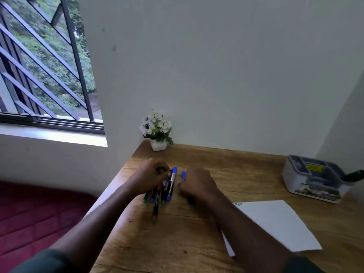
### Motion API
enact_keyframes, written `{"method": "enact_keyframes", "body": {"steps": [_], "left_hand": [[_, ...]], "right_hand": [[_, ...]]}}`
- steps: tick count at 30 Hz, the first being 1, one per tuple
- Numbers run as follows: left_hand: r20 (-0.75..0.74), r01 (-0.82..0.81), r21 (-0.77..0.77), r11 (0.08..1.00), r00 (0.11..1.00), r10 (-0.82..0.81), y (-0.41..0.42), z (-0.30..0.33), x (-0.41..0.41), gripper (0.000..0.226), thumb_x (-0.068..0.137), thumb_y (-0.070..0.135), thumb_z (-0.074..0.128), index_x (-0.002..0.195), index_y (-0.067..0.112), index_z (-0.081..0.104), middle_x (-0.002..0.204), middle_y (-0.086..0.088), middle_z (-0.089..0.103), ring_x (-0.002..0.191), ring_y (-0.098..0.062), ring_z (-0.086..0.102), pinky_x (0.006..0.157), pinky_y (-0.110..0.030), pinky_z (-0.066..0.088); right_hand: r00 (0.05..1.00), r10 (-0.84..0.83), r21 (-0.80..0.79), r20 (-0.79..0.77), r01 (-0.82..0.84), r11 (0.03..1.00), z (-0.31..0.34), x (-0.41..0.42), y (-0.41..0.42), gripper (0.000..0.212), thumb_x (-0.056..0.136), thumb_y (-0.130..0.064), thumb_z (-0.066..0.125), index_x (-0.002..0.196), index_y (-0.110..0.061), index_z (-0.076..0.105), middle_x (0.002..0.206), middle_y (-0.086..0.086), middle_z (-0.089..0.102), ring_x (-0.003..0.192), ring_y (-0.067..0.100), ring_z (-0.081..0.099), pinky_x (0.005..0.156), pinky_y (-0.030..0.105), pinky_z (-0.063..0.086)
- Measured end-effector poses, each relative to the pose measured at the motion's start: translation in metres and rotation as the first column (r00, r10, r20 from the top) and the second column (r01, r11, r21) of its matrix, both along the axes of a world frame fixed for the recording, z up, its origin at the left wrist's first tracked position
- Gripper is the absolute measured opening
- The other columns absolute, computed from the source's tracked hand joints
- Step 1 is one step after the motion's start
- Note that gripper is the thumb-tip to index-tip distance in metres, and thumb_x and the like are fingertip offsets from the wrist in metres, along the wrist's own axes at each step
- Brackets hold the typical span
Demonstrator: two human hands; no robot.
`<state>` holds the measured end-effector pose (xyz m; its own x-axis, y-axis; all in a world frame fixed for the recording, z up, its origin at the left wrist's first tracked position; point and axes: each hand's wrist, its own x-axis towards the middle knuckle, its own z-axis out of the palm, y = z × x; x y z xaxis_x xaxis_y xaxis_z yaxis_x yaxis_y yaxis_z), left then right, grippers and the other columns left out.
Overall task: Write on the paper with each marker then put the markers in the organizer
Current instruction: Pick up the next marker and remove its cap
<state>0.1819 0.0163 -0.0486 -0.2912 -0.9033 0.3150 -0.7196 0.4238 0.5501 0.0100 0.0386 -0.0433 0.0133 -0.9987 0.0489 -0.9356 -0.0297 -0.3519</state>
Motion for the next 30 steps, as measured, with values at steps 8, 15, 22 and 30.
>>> {"method": "enact_keyframes", "body": {"steps": [8,15,22,30], "left_hand": [[-0.096,0.138,-0.157,0.978,0.983,-0.154,-0.003,0.005,-0.038,0.016,0.082,0.021,0.073,0.097,0.025,0.069,0.082,0.012,0.061,0.074,-0.004,0.055,0.064,-0.014,0.041],[-0.272,0.227,-0.164,0.960,0.925,-0.265,-0.010,0.007,-0.093,0.023,0.082,0.023,0.076,0.101,0.018,0.064,0.083,0.005,0.063,0.072,-0.005,0.056,0.062,-0.012,0.043],[-0.159,0.421,0.027,0.907,0.897,-0.412,-0.012,-0.015,-0.142,0.011,0.087,0.020,0.069,0.095,0.018,0.076,0.086,0.010,0.071,0.080,-0.003,0.062,0.070,-0.019,0.048],[-0.250,0.307,-0.002,0.952,0.921,-0.297,-0.017,-0.022,-0.138,0.010,0.093,0.023,0.062,0.085,0.024,0.068,0.076,0.006,0.067,0.072,-0.006,0.057,0.064,-0.012,0.039]], "right_hand": [[0.995,0.075,-0.261,0.061,-0.056,0.964,0.008,-0.042,0.002,0.016,0.091,-0.027,0.054,0.098,-0.015,0.060,0.090,0.000,0.058,0.078,0.016,0.052,0.064,0.030,0.038],[0.972,0.212,-0.310,-0.104,-0.235,0.921,0.001,-0.120,0.013,0.017,0.101,-0.033,0.044,0.104,-0.023,0.057,0.093,-0.002,0.063,0.080,0.017,0.056,0.068,0.034,0.044],[0.940,0.131,-0.350,-0.314,-0.243,0.905,-0.026,-0.160,0.034,0.016,0.100,-0.042,0.039,0.105,-0.032,0.052,0.083,-0.004,0.067,0.071,0.018,0.062,0.057,0.032,0.032],[0.976,0.211,-0.433,0.057,-0.166,0.886,-0.022,-0.192,0.037,0.047,0.101,-0.018,0.045,0.145,-0.033,0.039,0.125,-0.001,0.066,0.109,0.019,0.061,0.093,0.031,0.044]]}}
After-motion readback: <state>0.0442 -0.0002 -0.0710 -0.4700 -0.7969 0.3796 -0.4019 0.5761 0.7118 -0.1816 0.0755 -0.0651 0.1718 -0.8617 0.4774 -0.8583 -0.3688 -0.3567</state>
